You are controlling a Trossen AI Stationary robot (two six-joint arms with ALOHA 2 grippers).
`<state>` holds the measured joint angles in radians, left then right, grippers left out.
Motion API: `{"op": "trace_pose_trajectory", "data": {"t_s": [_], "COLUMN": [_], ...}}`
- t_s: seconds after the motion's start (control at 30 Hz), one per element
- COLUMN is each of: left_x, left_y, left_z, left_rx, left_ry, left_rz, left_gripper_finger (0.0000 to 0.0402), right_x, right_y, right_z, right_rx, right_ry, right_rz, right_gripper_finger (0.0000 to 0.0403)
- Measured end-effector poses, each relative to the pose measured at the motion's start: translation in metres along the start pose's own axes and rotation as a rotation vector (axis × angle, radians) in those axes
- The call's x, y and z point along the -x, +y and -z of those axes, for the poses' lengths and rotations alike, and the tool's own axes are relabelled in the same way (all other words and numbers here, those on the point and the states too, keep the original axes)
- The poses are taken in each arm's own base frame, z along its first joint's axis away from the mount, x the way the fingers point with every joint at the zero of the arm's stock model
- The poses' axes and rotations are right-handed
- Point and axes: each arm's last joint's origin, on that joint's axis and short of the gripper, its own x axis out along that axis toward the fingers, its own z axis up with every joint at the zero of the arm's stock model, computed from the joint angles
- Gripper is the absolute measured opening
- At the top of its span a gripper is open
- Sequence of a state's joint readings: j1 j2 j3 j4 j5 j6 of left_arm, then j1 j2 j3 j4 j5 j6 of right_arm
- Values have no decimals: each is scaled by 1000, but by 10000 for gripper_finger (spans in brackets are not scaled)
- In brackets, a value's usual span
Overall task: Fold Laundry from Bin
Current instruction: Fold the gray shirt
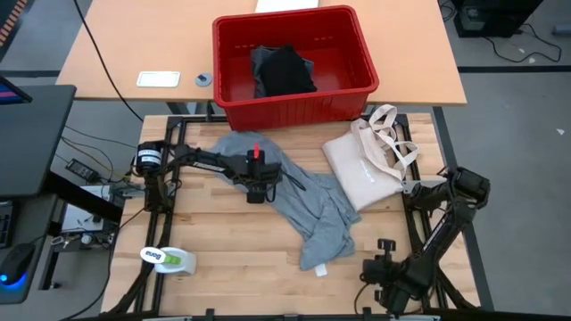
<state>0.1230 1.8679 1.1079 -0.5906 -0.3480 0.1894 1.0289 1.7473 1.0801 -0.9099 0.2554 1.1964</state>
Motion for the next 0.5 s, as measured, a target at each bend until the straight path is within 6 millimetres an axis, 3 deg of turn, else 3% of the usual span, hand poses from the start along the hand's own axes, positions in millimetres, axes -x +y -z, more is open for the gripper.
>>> {"op": "trace_pose_trajectory", "data": {"t_s": [0.1, 0.23, 0.4, 0.5], "left_x": [1, 3, 4, 6], "left_y": [-4, -9, -13, -18], "left_z": [-1, -2, -3, -3], "left_rx": [-16, -10, 31, 13], "left_ry": [-3, -15, -18, -16], "left_rz": [4, 5, 9, 13], "left_gripper_finger": [235, 235, 235, 235], "right_x": [-2, -22, -52, -58], "right_y": [14, 36, 36, 25], "right_z": [-6, -29, -67, -84], "right_rx": [-17, 116, 135, 113], "right_ry": [-174, -479, -530, -531], "right_rz": [-78, -68, -55, -26], "right_gripper_finger": [112, 125, 124, 124]}}
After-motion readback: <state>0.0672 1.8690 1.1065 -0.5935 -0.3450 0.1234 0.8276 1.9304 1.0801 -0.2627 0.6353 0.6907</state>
